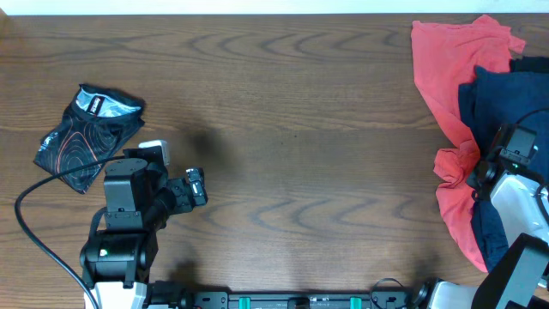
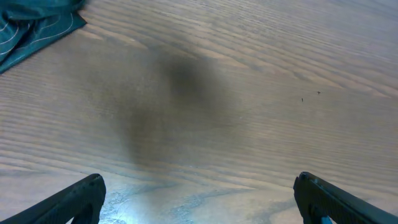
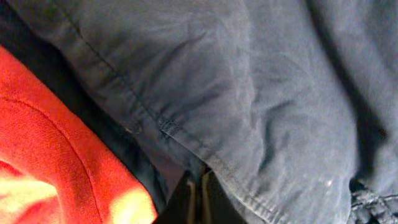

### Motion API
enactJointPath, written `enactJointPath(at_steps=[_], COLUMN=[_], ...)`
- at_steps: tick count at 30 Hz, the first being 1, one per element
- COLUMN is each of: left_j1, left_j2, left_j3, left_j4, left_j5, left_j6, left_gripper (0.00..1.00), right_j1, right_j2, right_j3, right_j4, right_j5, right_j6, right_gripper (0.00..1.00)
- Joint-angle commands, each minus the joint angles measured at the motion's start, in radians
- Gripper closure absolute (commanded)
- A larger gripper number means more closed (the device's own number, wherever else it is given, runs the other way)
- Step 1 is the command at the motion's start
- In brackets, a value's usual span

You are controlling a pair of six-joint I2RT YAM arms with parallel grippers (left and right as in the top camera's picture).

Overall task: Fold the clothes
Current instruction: 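Drag the navy pants with the right gripper leftward onto the table center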

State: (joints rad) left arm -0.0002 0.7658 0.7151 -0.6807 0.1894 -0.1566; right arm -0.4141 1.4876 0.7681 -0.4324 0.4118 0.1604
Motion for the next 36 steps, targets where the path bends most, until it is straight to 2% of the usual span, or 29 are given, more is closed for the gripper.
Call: enactJointPath(at_steps=[1,8,11,13,16,20,24,27,30,36], left_j1=[0.006,0.006,0.006,0.006,0.006,0.006,0.006,0.006,0.006,0.006], left_j2=[-0.003,-0.003,-0.003,-0.003,-0.002,-0.002,-0.002,-0.002,-0.002,-0.002], left_j3=[0.022,0.022,0.022,0.022,0.022,0.022,0.022,0.022,0.022,0.022], left_j4=[0.001,0.002,0.005,0.008,0.009,0.008,0.008,0.009,0.009,0.009], left_j5=[0.012,0.012,0.012,0.012,0.011,0.011,0.011,0.011,0.011,0.012], left_j6=[-0.001,-0.001,-0.001,-0.001,-0.001,-0.001,-0.001,-0.001,-0.001,-0.001], left_gripper=[0.02,0.02,0.02,0.02,0.02,0.02,0.02,0.02,0.02,0.02], right_j1=[-0.018,-0.016,0.0,0.023,0.066,0.153,0.291,0.417,0.553,0.766], right_j2=[0.009,-0.026,-0.068,-0.108,-0.16,-0.204,-0.201,-0.196,-0.179,-0.109], right_j3=[-0.001,0.09,0.18,0.246,0.294,0.299,0.283,0.266,0.266,0.266], right_j4=[0.0,-0.109,-0.181,-0.229,-0.295,-0.389,-0.484,-0.468,-0.378,-0.032], right_j5=[0.003,-0.052,-0.231,-0.443,-0.648,-0.791,-0.844,-0.858,-0.856,-0.8], right_j6=[0.007,-0.003,-0.086,-0.199,-0.312,-0.319,-0.319,-0.311,-0.27,-0.114], right_gripper=[0.99,0.99,0.99,0.99,0.99,0.99,0.99,0.99,0.99,0.99])
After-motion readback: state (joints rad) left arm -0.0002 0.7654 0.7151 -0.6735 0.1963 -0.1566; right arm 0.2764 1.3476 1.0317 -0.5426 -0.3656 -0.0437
